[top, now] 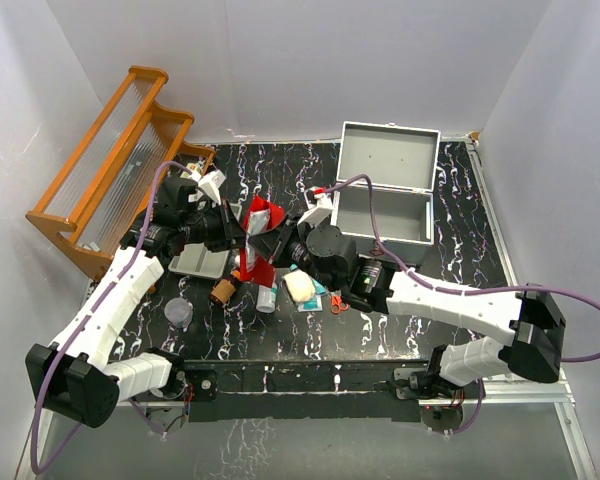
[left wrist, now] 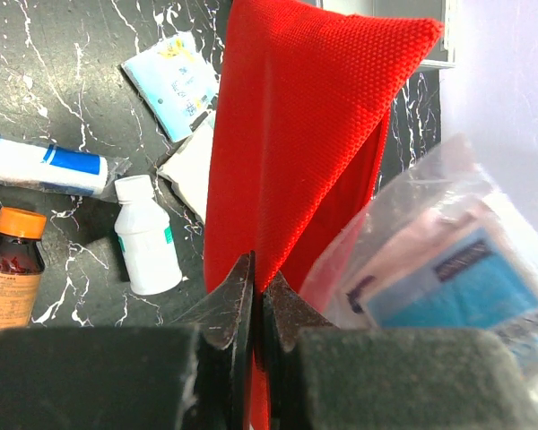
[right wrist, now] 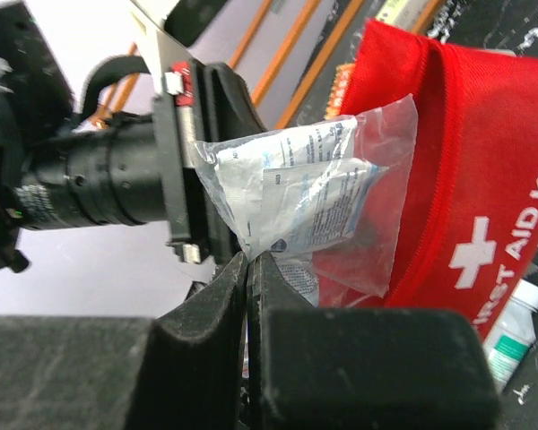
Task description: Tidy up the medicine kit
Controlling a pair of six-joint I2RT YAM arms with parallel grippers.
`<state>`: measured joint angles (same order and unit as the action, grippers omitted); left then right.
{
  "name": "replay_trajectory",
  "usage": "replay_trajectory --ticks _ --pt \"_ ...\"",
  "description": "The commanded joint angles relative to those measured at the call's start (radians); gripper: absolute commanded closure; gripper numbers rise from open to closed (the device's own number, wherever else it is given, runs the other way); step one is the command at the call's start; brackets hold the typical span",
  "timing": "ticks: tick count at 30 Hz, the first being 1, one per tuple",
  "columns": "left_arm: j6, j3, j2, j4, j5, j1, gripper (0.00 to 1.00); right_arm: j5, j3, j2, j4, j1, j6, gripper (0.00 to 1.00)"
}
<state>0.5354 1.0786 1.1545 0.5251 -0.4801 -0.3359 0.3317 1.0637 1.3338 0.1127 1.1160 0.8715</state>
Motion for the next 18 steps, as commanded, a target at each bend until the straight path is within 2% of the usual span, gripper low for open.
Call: replay_trajectory --ticks 1,9,14,18 --pt "-0.006 0.005 -0.036 0.012 -0.023 -0.002 1.00 0.006 -0.030 -0.022 0.042 -0.011 0.033 1.00" --pt "-0.010 0.012 -0.038 0.020 -0.020 -0.002 1.00 0.000 -0.018 -0.007 -0.033 -0.034 0.084 0.99" --pt "-0.016 0.013 -0.034 0.033 -0.003 -0.002 1.00 0.030 0.055 0.025 -0.159 -0.035 0.075 0.68" --pt "-0.021 0.018 -0.027 0.044 0.007 -0.002 1.00 0.031 0.111 0.054 -0.250 -0.035 0.062 0.65"
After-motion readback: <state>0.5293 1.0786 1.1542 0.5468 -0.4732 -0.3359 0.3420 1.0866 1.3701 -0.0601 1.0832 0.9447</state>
